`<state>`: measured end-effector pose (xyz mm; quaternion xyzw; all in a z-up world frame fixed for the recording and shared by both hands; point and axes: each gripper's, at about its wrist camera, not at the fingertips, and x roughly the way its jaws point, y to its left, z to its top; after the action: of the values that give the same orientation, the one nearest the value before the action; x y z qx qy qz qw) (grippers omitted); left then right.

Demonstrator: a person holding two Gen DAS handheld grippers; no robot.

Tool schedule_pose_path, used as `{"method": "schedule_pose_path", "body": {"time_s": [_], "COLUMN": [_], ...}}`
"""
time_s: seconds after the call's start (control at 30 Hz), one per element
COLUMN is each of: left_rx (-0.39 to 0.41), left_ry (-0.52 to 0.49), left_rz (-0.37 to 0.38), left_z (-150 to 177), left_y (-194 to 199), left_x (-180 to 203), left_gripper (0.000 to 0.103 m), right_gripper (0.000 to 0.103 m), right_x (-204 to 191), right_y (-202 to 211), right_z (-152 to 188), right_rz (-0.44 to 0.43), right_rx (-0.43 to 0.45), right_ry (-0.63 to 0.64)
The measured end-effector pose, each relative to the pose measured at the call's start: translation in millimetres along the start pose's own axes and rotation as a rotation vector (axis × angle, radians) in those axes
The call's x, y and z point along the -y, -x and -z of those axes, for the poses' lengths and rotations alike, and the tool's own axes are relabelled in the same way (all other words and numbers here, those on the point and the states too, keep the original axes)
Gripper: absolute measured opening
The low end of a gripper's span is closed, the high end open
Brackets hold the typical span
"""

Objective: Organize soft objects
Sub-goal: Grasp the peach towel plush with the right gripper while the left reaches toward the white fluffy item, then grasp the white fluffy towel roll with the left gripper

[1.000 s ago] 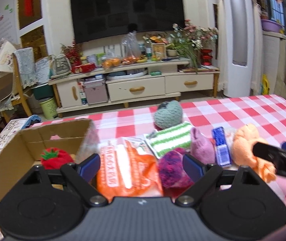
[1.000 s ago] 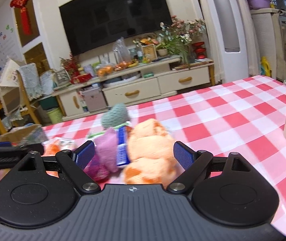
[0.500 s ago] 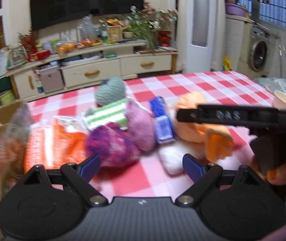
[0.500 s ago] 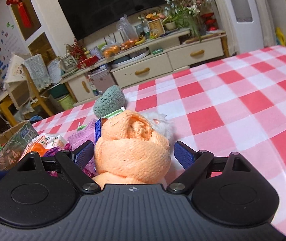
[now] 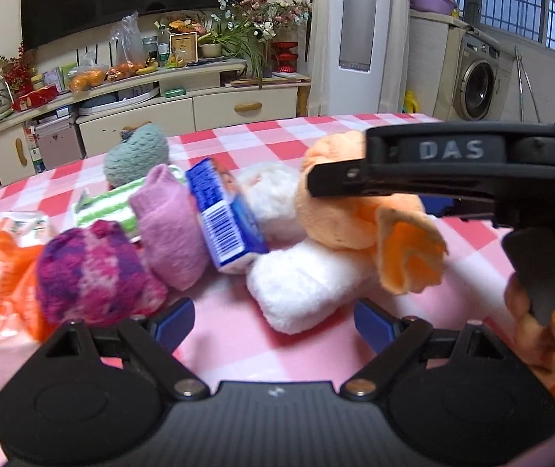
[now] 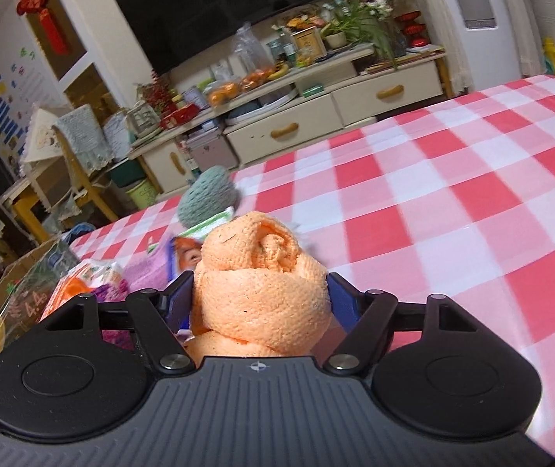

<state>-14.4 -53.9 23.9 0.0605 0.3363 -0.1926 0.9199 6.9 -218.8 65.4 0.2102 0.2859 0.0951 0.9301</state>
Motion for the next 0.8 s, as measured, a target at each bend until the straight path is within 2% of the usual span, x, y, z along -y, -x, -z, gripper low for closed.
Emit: {"method": "schedule_pose_path", "body": {"time_s": [0.07,0.27,0.5,0.63,0.8], "left_rx": [0.003,0.026,0.045,0.050,0.053], "left_ry": [0.009,0.007,-0.005,-0.003,0.016], "left_rz": [0.015,0.057,0.047,0.044,0.043], "left_z": [-1.1,0.3,0.1,-0.9,-3.8], "left_y": [-5.4,-13.8,-18.3,-17.8,-20.3], "left_x": [3.9,13.9,21.5,22.1,25.3], "left_gripper": [0.089,0.089,0.094,0.095,0.098], "right_gripper": [0.090,0.090,0.090,0.089,0.089], "right_x": [6.1,28.6,30.9,36.1,44.4], "right_y": [2.7,8.1,6.5,15.8,24.1], "right_z": [0.7,4.9,7.2,6.3,6.4], "right_rz": [0.006,-0.059,-0.169,-0.256,-0.289], "right_rx": [0.007,-0.026,-0.079,-0.057,-0.008], "right_ry": [-0.041,-0.185,-0.260,-0.341,-0.438]}}
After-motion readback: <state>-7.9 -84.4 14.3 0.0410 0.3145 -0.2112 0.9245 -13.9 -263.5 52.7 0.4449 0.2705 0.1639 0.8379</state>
